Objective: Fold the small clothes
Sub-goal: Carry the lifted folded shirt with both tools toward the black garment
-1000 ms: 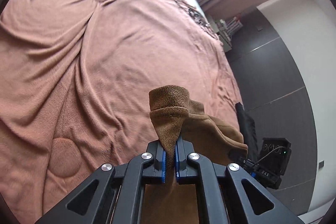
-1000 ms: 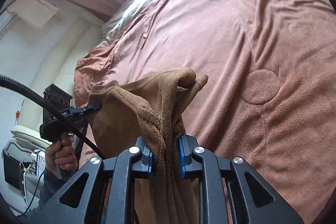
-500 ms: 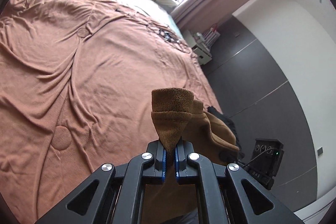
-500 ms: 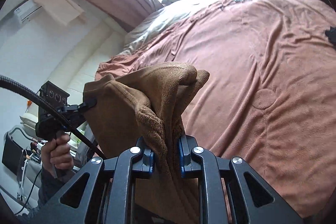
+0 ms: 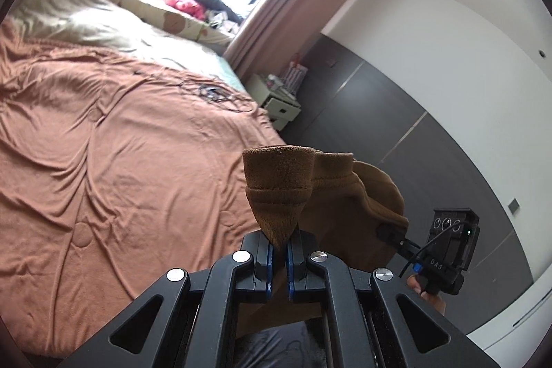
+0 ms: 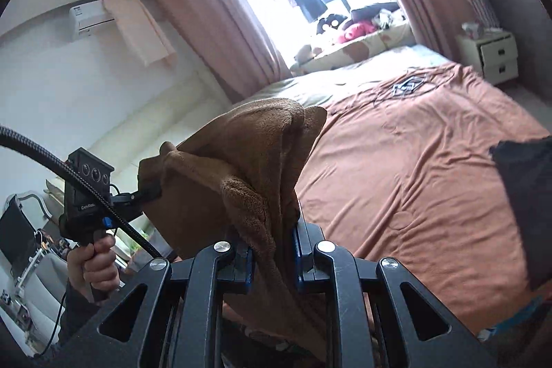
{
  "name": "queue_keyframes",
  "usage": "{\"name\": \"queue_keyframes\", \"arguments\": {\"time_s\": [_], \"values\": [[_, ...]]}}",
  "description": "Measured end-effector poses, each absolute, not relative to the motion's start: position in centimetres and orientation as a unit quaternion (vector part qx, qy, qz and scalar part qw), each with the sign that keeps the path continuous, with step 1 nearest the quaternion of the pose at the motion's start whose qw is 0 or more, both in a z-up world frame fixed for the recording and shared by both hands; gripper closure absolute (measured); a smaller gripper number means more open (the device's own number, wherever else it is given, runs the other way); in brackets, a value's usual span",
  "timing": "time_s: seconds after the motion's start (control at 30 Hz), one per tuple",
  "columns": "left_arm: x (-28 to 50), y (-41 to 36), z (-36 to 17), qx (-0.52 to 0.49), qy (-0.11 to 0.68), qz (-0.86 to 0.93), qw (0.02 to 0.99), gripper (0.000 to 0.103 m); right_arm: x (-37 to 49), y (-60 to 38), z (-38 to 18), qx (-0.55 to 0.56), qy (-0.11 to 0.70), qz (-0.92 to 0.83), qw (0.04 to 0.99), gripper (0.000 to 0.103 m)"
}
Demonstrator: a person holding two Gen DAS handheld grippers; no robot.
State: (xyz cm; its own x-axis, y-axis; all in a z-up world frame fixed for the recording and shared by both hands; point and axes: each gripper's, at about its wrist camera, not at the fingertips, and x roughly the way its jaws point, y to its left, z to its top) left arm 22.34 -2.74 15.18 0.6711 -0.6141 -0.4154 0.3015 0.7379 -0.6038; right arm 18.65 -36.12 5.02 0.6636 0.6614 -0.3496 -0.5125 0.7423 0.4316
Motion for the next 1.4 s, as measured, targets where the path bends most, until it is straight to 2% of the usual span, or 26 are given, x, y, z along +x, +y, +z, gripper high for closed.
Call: {"name": "queue_keyframes", "arguments": {"time_s": [0.43, 0.77, 1.13, 1.4], "values": [[19.3, -15.4, 22.9, -0.208, 0.286, -0.375, 0.857, 0.098, 8.2, -48.8, 13.4, 0.112, 0.201, 0.245, 0.942, 0.089], [21.6, -25.4, 25.4, -0.188, 0.304, -0.447, 0.82, 0.098, 3.7, -57.0, 17.8, 0.092, 0.183, 0.189, 0.96, 0.089], [28.4, -35.2, 21.9, -0.174, 0.325, -0.504, 0.781, 0.098, 6.3, -56.5, 17.0, 0.081, 0.177, 0.126, 0.973, 0.089], [34.8, -40.5, 17.2, -0.18, 0.358, -0.509, 0.762, 0.098, 10.0, -55.2, 14.4, 0.104, 0.201, 0.095, 0.969, 0.089]]}}
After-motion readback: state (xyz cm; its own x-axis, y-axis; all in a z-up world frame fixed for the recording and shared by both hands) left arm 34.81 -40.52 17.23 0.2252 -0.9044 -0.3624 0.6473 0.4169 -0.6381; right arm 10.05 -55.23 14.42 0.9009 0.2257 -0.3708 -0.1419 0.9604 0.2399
